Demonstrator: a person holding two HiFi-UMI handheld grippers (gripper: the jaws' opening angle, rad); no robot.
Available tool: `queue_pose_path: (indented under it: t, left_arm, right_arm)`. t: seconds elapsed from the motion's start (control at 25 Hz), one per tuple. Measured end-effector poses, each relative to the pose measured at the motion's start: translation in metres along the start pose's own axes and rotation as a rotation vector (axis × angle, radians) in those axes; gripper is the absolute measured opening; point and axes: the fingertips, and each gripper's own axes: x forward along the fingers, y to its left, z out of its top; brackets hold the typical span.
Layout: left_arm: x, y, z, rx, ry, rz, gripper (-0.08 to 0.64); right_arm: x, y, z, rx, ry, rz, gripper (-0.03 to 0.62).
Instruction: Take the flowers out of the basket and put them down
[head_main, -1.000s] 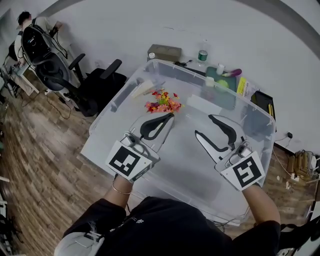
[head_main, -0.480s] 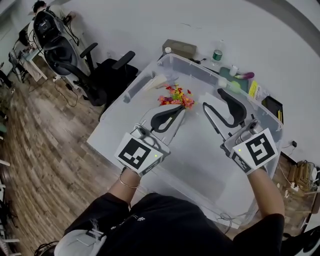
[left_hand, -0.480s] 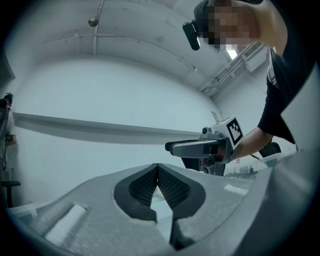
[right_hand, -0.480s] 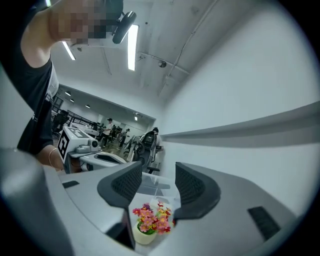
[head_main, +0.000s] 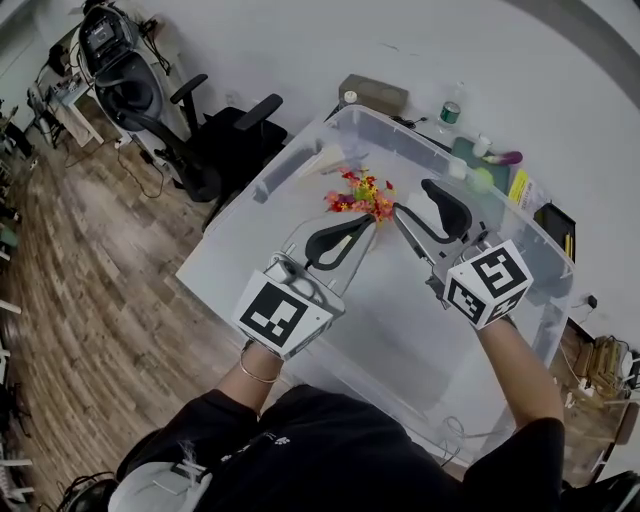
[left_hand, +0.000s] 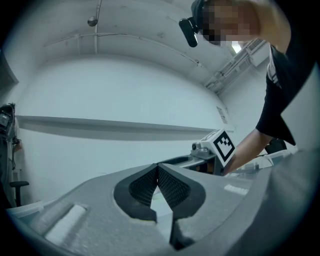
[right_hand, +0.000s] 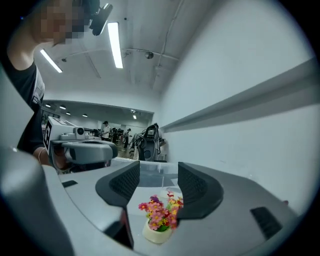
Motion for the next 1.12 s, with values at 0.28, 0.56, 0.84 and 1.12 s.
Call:
queue_pose_path:
  t: [0.28,0.56,0.84,1.12]
  left_arm:
    - [0.003,0.0,-0.001,0.031,0.011,-0.001,0.003]
    - [0.007,-0.001,-0.005,0.014,0.037,-0.006,0.003]
    - [0.002,-0.003,0.002,-0.007,0.007,-0.047,0.003]
    - [0.014,0.015,0.001,0.071,0.078,-0.126,0.003]
  right_arm:
    - [0.014,-0.006,-0.054,0.078,0.064,-0.016,0.253]
    - [0.021,-0.006,-0.093,0.107,0.111,-0.02,0.258]
    - [0.032,-0.001,-0.124,0.12,0.148,-0.013,0.271]
    - [0.034,-0.004,-0.142,0.132,0.155,-0.025,0.281]
